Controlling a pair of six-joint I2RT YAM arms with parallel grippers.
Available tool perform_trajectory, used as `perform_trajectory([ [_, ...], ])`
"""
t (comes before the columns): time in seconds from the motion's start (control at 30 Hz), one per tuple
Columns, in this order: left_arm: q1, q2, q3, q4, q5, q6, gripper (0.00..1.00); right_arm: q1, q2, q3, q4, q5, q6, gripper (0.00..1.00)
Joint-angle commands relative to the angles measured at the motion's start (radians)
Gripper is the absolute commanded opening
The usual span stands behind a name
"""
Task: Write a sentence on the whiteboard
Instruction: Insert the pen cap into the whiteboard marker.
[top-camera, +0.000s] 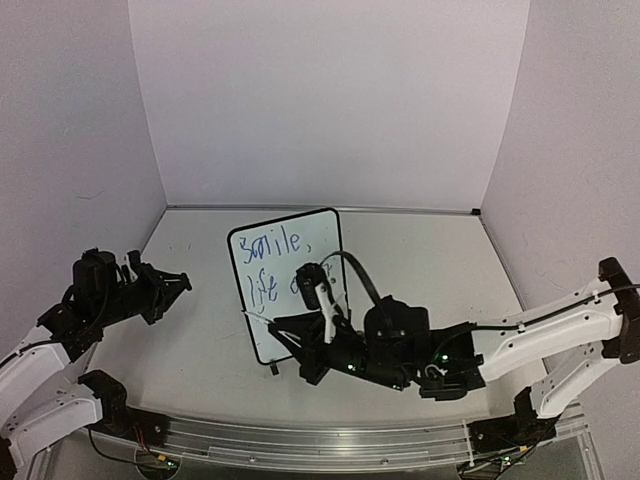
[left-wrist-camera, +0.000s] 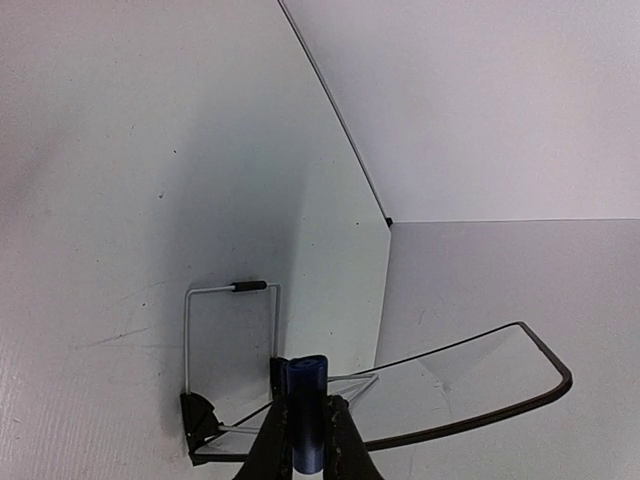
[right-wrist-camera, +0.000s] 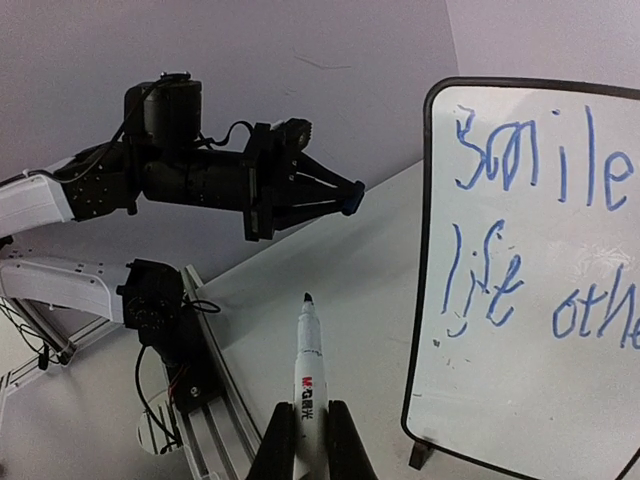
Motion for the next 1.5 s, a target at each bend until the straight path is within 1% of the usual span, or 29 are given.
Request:
perform_trajectory([
  [0.0,-0.004,-0.027,0.021,0.053,0.015,-0.05,0.0,0.017,0.174,0.187,0.038,0.116,-0.022,0.0],
  [0.13,-0.005,-0.052,0.017,0.055,0.014,-0.069,0.0,0.019,0.327,0.344,-0.008,0.15,-0.022,0.0],
  [0.27,-0.004,-0.081,0.011,0.053,0.009,-0.087,0.0,0.02,0.424,0.455,-0.039,0.203,-0.032,0.0],
  [0.43,-0.005,-0.098,0.012,0.05,0.007,-0.1,0.0,0.019,0.53,0.589,-0.111,0.262,-0.043,0.0],
  [0.67,-0.005,-0.106,0.016,0.052,0.012,-0.106,0.0,0.018,0.622,0.711,-0.147,0.292,-0.095,0.0],
  [0.93,-0.005,-0.118,0.001,0.056,0.018,-0.117,0.0,0.018,0.678,0.777,-0.17,0.323,-0.117,0.0],
  [1.47,-0.004,-0.105,0.003,0.054,0.047,-0.109,0.0,0.016,0.71,0.824,-0.173,0.364,-0.161,0.0],
])
